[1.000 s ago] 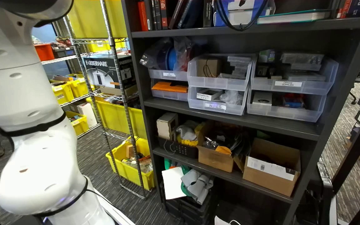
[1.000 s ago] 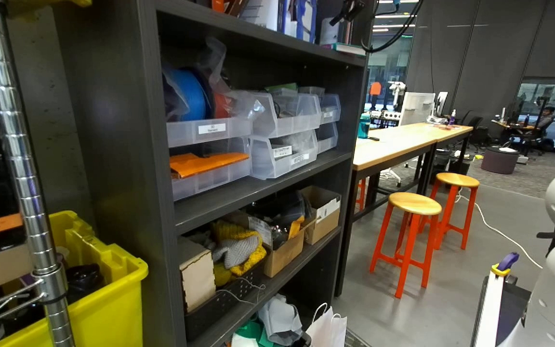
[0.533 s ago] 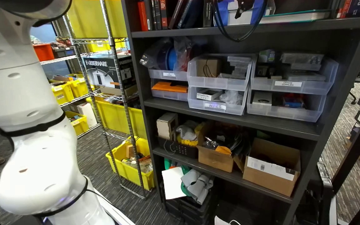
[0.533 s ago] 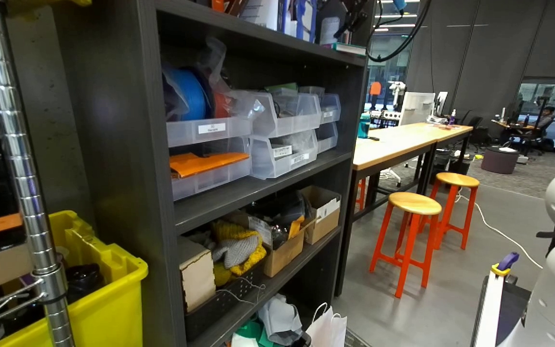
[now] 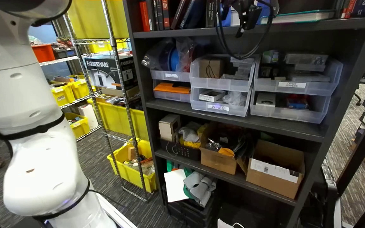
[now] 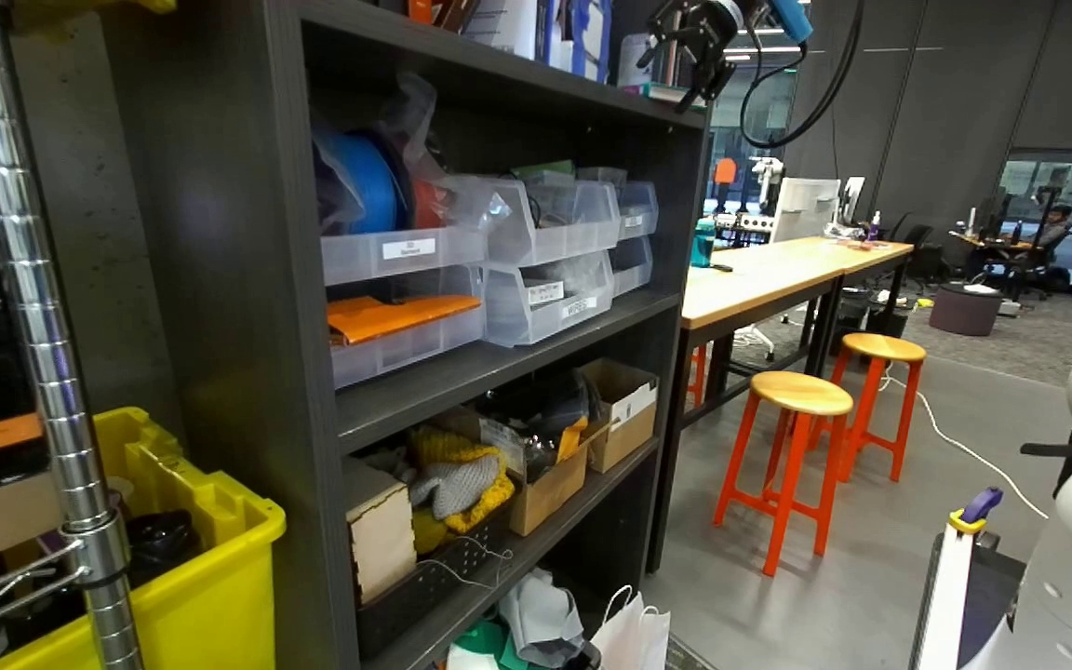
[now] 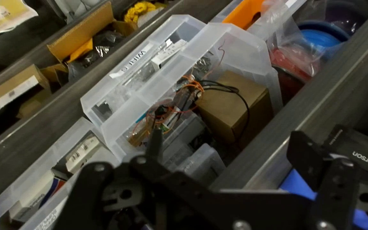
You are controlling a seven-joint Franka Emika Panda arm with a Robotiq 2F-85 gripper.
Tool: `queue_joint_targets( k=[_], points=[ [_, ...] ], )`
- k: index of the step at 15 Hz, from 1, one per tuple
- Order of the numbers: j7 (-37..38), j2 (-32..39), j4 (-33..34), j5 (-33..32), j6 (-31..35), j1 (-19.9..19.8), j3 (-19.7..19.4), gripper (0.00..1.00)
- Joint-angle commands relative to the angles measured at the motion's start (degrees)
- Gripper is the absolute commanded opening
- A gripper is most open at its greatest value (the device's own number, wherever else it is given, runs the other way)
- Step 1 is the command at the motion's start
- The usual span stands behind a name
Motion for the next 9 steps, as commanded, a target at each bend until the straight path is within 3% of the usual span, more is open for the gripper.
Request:
queue_joint_targets(
  k=[1,8,9],
  points=[
    [1.6,-4.0,-4.6,-2.6,-2.5,3.0,-2.5,1.0],
    [2.0,-9.1,-11.1,-5.4,-8.7,5.4,-3.6,1.0],
    [0.9,-5.6,-7.5,-3.8,-7.8,5.4,-4.3,1.0]
  ],
)
